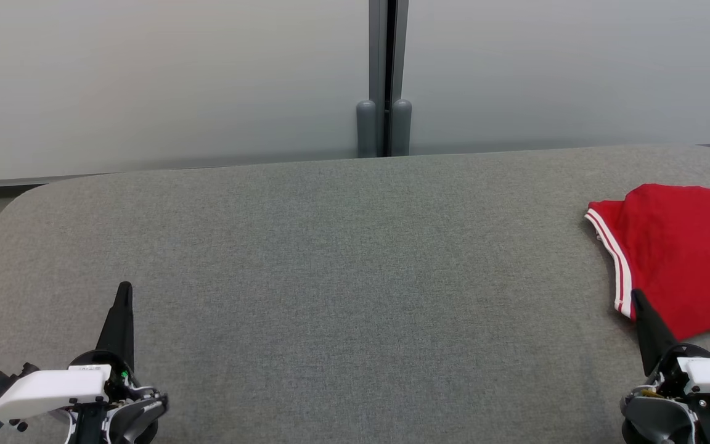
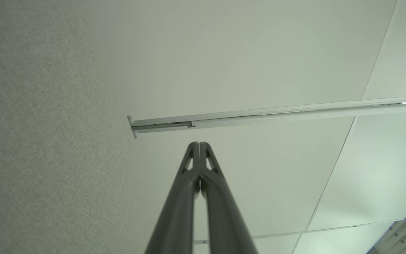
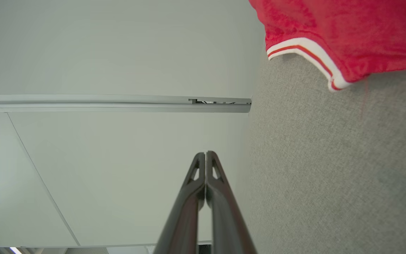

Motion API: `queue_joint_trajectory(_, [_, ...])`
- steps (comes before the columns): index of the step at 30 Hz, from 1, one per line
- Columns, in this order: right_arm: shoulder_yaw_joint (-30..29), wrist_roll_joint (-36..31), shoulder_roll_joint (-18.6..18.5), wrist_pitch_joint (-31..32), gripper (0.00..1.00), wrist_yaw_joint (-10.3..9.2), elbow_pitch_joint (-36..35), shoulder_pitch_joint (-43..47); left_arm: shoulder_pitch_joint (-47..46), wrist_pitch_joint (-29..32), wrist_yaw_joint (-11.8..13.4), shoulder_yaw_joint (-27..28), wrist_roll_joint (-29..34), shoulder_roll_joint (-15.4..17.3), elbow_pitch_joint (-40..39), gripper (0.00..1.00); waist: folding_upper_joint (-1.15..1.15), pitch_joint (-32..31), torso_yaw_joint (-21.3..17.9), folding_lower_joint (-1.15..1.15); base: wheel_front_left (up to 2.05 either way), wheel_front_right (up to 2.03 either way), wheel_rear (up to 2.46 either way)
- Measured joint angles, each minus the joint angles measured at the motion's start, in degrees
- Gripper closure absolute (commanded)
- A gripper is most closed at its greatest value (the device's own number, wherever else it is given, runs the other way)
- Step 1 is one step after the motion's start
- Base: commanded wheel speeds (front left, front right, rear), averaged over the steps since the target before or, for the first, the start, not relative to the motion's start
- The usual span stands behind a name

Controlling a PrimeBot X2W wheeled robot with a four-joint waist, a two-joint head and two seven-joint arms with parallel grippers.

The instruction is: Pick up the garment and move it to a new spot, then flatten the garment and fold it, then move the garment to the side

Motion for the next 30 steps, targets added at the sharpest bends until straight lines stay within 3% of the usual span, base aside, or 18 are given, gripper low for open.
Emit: queue_joint_trajectory(30, [-0.1,1.6,0.0,0.4,1.00,-0.01,-0.1,-0.4,-0.6,0.2,-0.3,0.1,-1.2,0.0,0.0,1.00,0.00,0.1,0.1,0.00,0.00,0.00,0.00])
